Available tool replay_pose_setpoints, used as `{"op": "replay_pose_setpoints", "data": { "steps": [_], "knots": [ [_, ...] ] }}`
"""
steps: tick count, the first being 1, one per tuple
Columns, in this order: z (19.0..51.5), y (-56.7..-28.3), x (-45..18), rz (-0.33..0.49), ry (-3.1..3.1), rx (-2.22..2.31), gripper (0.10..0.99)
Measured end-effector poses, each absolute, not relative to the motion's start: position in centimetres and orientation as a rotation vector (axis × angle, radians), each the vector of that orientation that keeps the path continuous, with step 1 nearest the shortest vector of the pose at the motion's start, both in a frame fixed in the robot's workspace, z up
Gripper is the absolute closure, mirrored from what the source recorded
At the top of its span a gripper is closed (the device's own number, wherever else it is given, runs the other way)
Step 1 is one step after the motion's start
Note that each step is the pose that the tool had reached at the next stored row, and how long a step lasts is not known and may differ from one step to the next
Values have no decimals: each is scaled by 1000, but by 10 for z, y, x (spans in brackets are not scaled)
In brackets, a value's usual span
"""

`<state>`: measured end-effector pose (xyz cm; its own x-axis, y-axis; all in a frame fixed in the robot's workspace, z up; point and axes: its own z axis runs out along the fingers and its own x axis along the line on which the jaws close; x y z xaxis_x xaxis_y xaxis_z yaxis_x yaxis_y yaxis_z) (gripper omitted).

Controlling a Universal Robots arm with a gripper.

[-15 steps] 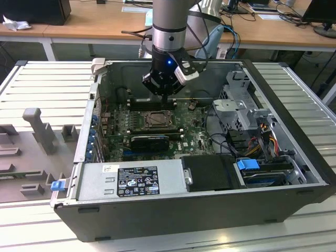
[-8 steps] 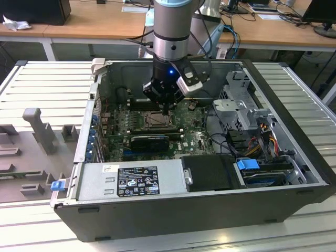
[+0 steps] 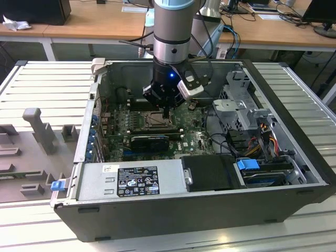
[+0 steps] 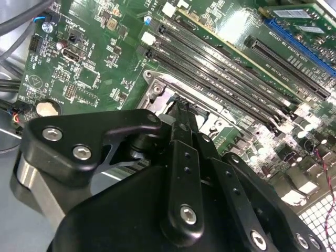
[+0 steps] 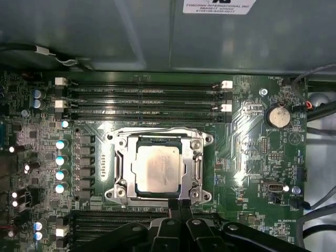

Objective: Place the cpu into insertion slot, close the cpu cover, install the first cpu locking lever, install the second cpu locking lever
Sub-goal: 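Install the second cpu locking lever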

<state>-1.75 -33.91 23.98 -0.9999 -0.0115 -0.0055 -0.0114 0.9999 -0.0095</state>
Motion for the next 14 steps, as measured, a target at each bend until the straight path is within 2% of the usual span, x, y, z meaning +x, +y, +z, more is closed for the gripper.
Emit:
{"op": "replay_pose_setpoints", "data": {
  "steps": [11,12,14],
  "knots": [
    [239,-344,-19,-11,3136,-18,980],
    [239,-347,-20,-4,3136,-18,980],
    [238,-356,-21,70,3135,-18,980]
  ]
}}
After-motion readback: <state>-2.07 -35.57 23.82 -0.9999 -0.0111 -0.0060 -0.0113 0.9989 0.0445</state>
